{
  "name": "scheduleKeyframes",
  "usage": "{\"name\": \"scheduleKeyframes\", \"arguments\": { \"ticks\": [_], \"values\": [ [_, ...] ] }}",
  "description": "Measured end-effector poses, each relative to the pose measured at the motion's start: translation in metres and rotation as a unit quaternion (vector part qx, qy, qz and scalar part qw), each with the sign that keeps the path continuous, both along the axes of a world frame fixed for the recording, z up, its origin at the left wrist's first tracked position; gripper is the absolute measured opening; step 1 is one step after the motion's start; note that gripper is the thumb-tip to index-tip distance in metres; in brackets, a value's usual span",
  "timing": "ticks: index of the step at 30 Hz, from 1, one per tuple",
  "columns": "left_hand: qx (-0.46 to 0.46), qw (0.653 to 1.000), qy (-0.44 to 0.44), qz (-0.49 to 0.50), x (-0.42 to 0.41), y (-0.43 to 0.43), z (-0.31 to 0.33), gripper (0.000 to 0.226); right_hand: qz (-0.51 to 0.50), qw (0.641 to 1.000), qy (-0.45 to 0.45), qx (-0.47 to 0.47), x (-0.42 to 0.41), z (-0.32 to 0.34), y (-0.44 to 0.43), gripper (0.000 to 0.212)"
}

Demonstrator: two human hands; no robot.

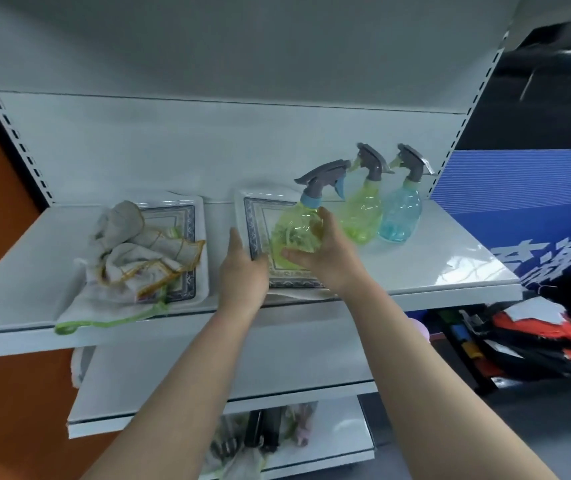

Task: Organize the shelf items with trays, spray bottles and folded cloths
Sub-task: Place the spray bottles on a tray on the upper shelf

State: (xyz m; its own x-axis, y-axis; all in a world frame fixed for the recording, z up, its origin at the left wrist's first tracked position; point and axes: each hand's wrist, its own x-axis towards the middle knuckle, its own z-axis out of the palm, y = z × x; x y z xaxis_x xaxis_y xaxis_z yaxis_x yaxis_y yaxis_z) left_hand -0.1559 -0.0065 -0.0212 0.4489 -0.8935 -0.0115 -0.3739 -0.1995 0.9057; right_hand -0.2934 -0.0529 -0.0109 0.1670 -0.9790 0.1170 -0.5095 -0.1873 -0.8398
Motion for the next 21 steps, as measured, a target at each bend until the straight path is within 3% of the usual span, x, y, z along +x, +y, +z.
{"name": "scheduleKeyframes", "arguments": {
  "ticks": [8,11,13,16,19,21],
  "values": [
    [-0.038,0.99,-0.128,-0.042,0.005,-0.018,-0.03,0.065,-0.008,0.997,0.062,-0.038,0.012,-0.007,0.001,0.108],
    [-0.159,0.973,-0.168,-0.003,-0.001,-0.008,-0.026,0.057,-0.027,0.997,0.067,-0.027,0.009,-0.008,0.005,0.111],
    [-0.275,0.95,-0.146,0.023,-0.008,0.002,-0.02,0.048,-0.049,0.996,0.075,-0.03,0.002,-0.007,0.01,0.106],
    [-0.366,0.927,-0.076,-0.004,-0.026,0.015,-0.006,0.033,-0.066,0.992,0.095,-0.041,-0.019,-0.005,0.017,0.086],
    [-0.397,0.912,-0.041,-0.093,-0.057,0.025,0.003,0.028,-0.103,0.985,0.119,-0.072,-0.046,-0.006,0.017,0.061],
    [-0.367,0.916,-0.029,-0.157,-0.081,0.018,0.002,0.028,-0.144,0.979,0.121,-0.079,-0.067,-0.007,0.006,0.053]
  ]
}}
